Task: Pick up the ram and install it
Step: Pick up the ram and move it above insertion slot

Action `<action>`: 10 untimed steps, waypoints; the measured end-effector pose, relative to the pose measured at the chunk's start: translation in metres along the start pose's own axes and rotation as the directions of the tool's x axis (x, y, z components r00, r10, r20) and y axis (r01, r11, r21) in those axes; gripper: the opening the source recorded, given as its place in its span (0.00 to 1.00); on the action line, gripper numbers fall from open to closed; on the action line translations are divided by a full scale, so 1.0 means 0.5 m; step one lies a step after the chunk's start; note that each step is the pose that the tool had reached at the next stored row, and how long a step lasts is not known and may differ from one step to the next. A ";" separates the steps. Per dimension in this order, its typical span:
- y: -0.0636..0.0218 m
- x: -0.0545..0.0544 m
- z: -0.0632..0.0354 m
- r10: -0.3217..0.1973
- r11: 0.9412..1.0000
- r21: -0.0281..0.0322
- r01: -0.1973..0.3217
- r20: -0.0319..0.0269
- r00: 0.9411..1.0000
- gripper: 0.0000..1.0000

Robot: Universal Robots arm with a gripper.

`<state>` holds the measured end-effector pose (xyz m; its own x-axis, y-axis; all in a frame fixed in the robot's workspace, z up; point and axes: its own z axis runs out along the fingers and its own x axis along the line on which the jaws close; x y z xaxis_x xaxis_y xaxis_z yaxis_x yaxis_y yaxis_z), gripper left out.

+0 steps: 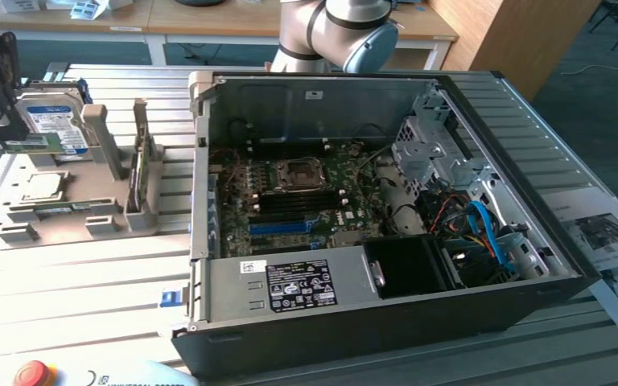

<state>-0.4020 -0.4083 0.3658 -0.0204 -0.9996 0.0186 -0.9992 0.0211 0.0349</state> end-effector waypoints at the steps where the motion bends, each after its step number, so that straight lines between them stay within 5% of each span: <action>1: 0.000 0.000 0.000 0.000 1.000 0.000 0.000 0.000 1.000 0.12; 10: 0.001 0.000 -0.021 -0.007 1.000 0.000 0.007 0.000 1.000 0.12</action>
<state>-0.4020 -0.4084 0.3764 -0.0136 -0.9997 0.0185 -0.9993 0.0142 0.0348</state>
